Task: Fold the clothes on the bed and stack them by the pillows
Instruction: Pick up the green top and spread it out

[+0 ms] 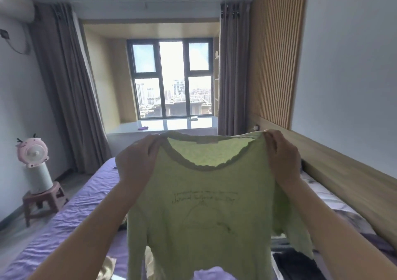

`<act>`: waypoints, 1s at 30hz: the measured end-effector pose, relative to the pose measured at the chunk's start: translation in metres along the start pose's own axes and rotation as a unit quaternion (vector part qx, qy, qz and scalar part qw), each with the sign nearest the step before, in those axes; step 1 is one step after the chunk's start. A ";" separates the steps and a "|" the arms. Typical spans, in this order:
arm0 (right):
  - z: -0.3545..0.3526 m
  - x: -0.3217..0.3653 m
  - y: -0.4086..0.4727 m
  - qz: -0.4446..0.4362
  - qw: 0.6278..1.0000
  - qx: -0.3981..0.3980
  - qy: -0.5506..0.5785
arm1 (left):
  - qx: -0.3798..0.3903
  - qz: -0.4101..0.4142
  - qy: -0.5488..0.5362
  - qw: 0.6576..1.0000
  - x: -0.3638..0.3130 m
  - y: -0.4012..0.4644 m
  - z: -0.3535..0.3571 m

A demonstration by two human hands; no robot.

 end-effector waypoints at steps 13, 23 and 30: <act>0.030 0.002 -0.005 -0.037 0.999 0.031 -0.019 | 0.042 0.016 -0.018 0.999 0.036 -0.003 0.026; 0.197 -0.154 -0.237 0.006 0.915 0.389 -0.103 | 0.392 -0.127 0.083 0.908 0.146 -0.272 0.191; 0.270 -0.268 -0.377 0.069 0.840 0.518 -0.146 | 0.500 -0.204 0.135 0.831 0.210 -0.436 0.254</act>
Point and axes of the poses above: each hand's wrist, its own y-axis towards the middle knuckle, its own z-axis out of the palm, x = y × z, the point moved 9 cm from there along y, towards the middle knuckle, and after that the axes turned 15 degrees about -x, right-handed, at the moved point
